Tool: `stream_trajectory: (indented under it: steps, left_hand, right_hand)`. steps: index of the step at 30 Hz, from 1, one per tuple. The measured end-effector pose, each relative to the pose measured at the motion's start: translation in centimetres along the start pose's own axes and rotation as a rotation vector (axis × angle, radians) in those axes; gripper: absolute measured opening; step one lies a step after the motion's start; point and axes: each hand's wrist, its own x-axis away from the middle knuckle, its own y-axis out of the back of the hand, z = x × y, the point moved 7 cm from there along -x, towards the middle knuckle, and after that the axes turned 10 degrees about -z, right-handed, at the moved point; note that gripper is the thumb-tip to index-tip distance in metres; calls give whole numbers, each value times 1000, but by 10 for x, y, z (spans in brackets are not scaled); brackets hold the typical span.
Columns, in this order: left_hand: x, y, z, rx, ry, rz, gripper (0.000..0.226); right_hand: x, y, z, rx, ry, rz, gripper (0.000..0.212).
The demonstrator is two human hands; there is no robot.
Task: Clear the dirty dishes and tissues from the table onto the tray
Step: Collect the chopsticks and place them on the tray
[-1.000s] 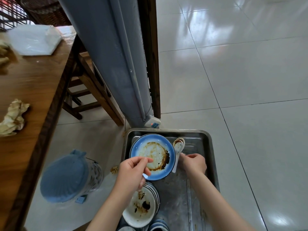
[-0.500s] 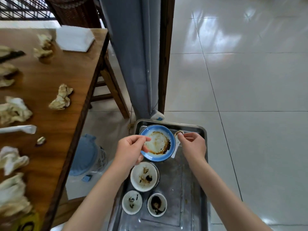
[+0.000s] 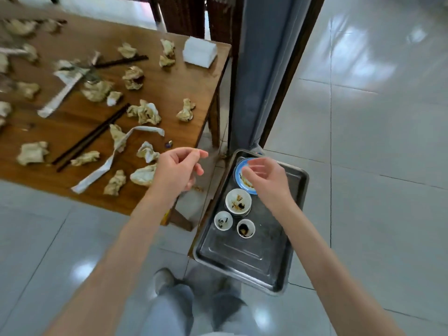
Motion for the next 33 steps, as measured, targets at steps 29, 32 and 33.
stream_trajectory:
  steps: [29,32,33]
  left_hand:
    - [-20,538,5,-185,-198,-399,12]
    - [-55,575,9,-191,-183,-430,10]
    - [-70,587,8,-203,-178,-434,10]
  right_hand:
    - [164,-376,209,180,296,251,36]
    - [150,-425,227,189,294,273,34]
    - [143,-443,234,181,293,281,33]
